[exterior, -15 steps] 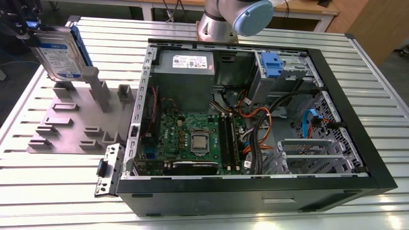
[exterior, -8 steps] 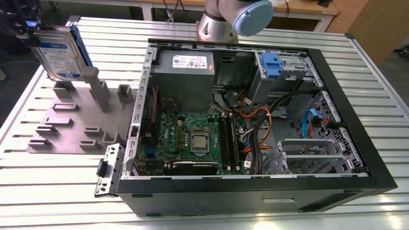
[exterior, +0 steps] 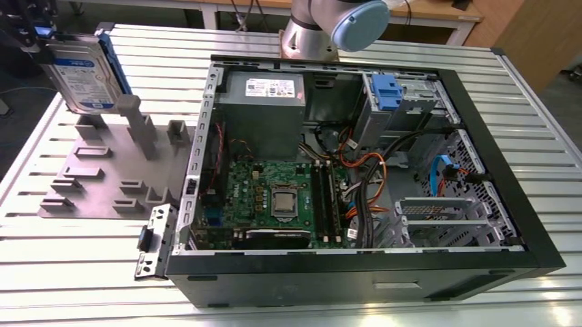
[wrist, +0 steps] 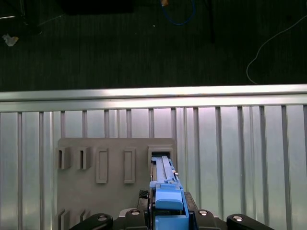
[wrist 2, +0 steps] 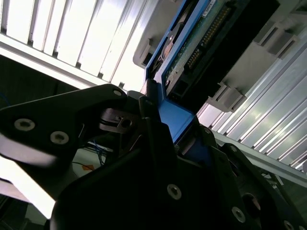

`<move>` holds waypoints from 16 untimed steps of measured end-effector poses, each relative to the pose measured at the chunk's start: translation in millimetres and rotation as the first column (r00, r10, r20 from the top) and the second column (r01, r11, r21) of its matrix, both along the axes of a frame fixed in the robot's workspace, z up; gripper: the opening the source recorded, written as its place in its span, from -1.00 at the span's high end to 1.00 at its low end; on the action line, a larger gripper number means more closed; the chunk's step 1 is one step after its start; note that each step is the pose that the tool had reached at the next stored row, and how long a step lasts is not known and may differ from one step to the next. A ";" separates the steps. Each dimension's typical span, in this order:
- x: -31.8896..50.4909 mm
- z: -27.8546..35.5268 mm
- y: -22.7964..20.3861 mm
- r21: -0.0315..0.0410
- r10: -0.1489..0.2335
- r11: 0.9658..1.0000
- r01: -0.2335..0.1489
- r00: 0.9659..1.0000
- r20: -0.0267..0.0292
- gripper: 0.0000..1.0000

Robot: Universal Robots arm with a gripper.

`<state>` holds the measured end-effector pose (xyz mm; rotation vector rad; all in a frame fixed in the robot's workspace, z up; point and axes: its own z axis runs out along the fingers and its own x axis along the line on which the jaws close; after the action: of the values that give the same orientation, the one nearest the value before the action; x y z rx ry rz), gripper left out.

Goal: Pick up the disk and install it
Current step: 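Pick up the disk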

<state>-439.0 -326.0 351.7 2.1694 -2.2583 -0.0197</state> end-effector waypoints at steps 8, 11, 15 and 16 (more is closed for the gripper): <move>0.0 2.1 0.0 0.000 0.000 1.000 0.000 1.000 0.000 0.26; 0.0 2.7 0.0 -0.001 0.000 1.000 0.000 1.000 0.000 0.26; 0.0 3.4 0.0 -0.001 0.000 1.000 0.000 1.000 0.000 0.26; 0.0 3.6 0.0 -0.001 0.000 1.000 0.000 1.000 0.000 0.26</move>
<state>-439.0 -326.1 355.3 2.1691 -2.2580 -0.0192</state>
